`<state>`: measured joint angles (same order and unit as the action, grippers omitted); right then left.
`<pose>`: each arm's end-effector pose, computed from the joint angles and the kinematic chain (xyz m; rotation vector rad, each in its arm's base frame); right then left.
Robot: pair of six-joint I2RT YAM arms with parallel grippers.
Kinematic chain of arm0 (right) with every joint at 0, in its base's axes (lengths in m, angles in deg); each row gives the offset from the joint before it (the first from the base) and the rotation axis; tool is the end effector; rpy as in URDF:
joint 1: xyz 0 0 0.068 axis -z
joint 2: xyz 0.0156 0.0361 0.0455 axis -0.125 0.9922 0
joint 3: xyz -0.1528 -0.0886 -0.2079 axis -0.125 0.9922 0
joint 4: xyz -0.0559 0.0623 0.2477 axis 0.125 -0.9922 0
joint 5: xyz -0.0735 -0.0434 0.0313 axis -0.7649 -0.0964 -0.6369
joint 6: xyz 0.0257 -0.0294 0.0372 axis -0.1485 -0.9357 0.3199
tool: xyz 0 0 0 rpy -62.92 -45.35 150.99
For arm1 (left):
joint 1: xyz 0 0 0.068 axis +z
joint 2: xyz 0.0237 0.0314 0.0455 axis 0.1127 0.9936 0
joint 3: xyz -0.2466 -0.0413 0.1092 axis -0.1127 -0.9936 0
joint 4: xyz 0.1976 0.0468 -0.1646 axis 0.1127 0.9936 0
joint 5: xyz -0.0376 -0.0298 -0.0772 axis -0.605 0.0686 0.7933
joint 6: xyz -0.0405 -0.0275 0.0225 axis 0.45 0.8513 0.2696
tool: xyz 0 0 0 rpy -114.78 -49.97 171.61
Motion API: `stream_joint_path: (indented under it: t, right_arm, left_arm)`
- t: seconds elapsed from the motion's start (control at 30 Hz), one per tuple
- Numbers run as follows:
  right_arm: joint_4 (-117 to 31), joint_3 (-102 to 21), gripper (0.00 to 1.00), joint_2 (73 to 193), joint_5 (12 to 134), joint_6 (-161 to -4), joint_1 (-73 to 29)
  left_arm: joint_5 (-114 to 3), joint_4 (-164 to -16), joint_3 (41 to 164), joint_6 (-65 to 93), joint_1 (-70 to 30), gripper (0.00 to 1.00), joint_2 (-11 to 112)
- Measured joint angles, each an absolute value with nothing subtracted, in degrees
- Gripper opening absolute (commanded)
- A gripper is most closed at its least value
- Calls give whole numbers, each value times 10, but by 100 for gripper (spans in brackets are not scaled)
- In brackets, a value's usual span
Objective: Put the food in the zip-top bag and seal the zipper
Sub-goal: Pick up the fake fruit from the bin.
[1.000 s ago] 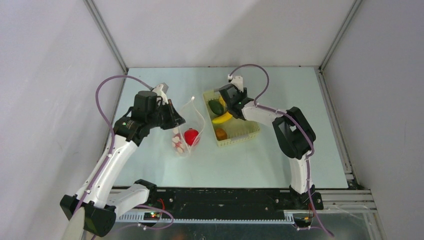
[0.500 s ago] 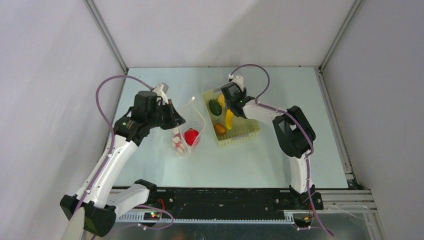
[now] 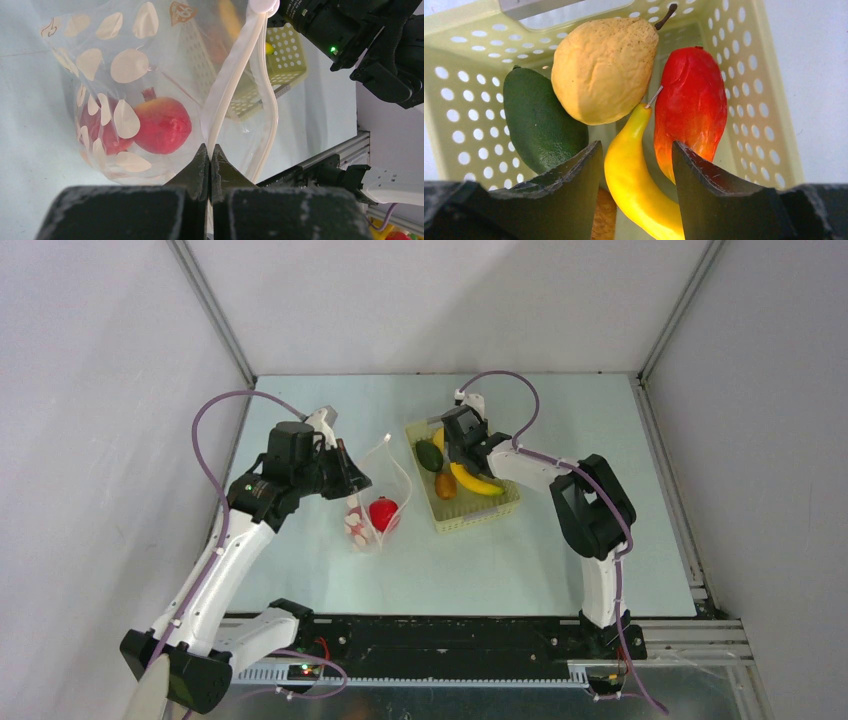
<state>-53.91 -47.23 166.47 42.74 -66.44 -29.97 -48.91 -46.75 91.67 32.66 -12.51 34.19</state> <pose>0.3640 0.2586 0.2006 -0.0916 2.2596 0.0888 0.1948 -0.0767 0.3445 -0.0743 2.3191 -0.7384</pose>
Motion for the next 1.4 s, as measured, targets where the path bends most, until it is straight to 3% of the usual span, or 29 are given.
stream_joint_path:
  t: [0.77, 0.83, 1.03, 1.4]
  right_arm:
    - [-634, -445, 48, 1664, 476, -673, -313]
    - [-634, -445, 44, 1664, 487, -674, -308]
    - [-634, -445, 20, 1664, 512, -679, -299]
    - [-637, -444, 11, 1626, 519, -681, -298]
  left_arm:
    - [-485, -468, 917, 323, -125, 0, 342]
    - [-485, -468, 917, 323, -125, 0, 342]
    - [-485, -468, 917, 323, -125, 0, 342]
    - [-485, -468, 917, 323, -125, 0, 342]
